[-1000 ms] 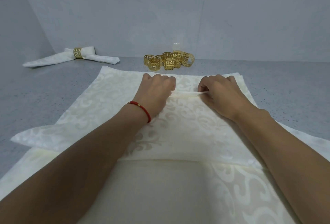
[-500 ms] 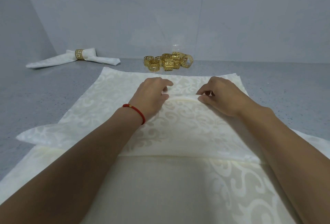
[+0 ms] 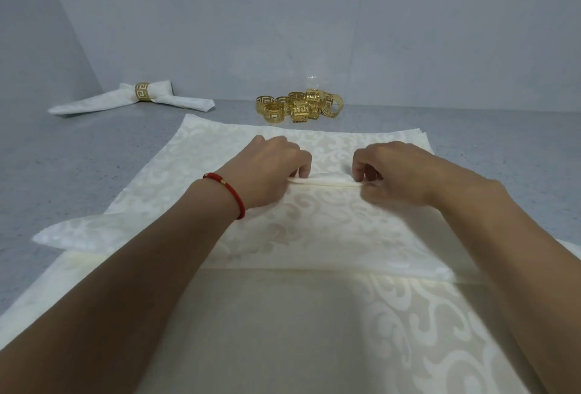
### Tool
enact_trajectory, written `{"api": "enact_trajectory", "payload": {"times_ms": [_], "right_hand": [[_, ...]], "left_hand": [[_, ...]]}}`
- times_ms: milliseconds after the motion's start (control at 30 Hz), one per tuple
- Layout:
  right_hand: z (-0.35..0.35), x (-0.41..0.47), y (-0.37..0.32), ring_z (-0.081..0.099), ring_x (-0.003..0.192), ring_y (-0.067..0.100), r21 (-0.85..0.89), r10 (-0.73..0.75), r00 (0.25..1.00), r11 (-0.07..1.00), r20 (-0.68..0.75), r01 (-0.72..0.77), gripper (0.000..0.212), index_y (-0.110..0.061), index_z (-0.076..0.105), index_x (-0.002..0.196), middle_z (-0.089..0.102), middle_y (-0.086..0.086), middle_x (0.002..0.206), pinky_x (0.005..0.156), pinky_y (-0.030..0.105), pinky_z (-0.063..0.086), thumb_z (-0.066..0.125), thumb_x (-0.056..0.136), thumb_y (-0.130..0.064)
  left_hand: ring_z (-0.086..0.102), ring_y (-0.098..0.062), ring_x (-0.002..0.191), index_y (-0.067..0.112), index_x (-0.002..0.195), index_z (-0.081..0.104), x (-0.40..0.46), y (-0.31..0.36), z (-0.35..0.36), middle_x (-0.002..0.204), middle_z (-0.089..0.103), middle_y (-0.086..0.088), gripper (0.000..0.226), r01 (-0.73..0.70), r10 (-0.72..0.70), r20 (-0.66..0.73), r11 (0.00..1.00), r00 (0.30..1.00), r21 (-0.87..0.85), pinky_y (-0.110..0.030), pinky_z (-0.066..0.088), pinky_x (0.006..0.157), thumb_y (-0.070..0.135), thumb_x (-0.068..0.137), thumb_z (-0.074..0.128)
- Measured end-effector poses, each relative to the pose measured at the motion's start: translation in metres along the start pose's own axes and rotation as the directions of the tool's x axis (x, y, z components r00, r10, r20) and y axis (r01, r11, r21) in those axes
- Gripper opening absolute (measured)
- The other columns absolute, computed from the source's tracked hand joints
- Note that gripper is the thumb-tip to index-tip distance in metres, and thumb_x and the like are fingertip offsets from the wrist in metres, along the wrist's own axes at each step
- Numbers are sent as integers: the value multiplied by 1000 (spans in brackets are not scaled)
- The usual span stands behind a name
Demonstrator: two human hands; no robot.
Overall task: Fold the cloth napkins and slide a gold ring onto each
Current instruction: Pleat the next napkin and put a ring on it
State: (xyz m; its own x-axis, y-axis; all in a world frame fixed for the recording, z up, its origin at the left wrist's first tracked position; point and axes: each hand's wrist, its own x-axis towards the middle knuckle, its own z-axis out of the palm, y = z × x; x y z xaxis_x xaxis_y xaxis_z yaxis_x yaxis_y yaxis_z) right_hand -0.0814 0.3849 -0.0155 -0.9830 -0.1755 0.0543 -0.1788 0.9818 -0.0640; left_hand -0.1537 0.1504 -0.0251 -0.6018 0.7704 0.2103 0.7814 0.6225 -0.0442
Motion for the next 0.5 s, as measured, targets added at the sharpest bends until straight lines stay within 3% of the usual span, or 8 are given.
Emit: {"api": "enact_trajectory", "payload": {"times_ms": [67, 167, 233, 333, 400, 500], "right_hand": [[4, -5, 4, 59, 80, 13, 105, -20, 996, 994, -83, 29, 5, -26, 67, 97, 63, -12, 83, 78, 39, 53, 66, 93, -26], [13, -6, 8, 57, 80, 16, 172, 20, 988, 985, -153, 6, 15, -22, 74, 110, 63, -5, 84, 79, 37, 50, 67, 97, -26], [18, -5, 9, 56, 86, 16, 190, 33, 985, 982, -171, 0, 17, -22, 77, 110, 60, -4, 92, 83, 37, 49, 68, 97, -26], [18, -5, 5, 56, 97, 15, 191, 43, 983, 982, -179, -9, 9, -23, 74, 101, 60, -7, 101, 90, 39, 47, 69, 95, -26], [18, -8, 3, 60, 92, 18, 140, 16, 978, 990, -206, 13, 3, -20, 68, 95, 64, -8, 97, 83, 39, 47, 66, 92, -20], [19, -13, 3, 53, 73, 20, -79, -130, 944, 991, -302, 111, 15, -20, 60, 88, 62, -6, 86, 69, 34, 39, 67, 80, -8]], "left_hand": [[57, -12, 91, 29, 103, 68, -3, 0, -4, 89, 60, 14, 28, 65, -58, 62, 990, 996, -125, -26, 40, 74, 9, 87, 56], [61, -13, 85, 23, 106, 73, -3, -4, -7, 84, 65, 10, 19, 124, -126, 8, 960, 992, -252, -25, 44, 74, 18, 95, 58], [56, -14, 85, 19, 111, 70, -5, -3, -2, 85, 62, 7, 19, 134, -135, 14, 961, 991, -242, -27, 44, 77, 18, 96, 60], [54, -20, 88, 10, 89, 67, -10, -5, 9, 91, 53, -1, 16, 133, -135, 6, 966, 991, -224, -36, 46, 81, 19, 97, 56], [49, -18, 96, 15, 96, 69, -13, -5, 13, 101, 52, 0, 13, 120, -134, -59, 971, 989, -209, -34, 42, 85, 21, 97, 57], [51, -21, 91, 23, 93, 62, -14, -5, 14, 93, 57, 6, 5, 37, -33, -216, 999, 976, 14, -38, 38, 77, 18, 92, 62]]}}
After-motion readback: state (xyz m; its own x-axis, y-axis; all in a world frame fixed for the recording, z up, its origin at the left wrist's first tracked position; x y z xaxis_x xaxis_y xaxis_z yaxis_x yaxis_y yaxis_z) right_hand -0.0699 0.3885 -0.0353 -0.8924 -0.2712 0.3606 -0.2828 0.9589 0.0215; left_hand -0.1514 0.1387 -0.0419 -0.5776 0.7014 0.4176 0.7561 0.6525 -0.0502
